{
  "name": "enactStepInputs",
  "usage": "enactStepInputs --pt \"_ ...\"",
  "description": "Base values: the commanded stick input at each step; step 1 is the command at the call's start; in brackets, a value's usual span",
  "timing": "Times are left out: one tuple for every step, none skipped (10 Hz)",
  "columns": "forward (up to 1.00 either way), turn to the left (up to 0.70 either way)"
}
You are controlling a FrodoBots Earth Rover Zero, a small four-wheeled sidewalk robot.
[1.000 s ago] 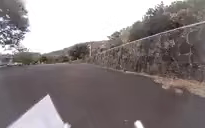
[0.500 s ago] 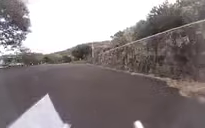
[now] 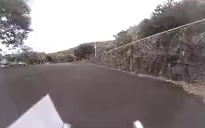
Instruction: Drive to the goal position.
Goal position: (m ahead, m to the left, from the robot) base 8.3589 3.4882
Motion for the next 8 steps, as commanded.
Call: enactStepInputs --pt "1.00 0.00" --pt "1.00 0.00" --pt "1.00 0.00" --pt "1.00 0.00" --pt "1.00 0.00" --pt "1.00 0.00" --pt "1.00 0.00" --pt "1.00 0.00"
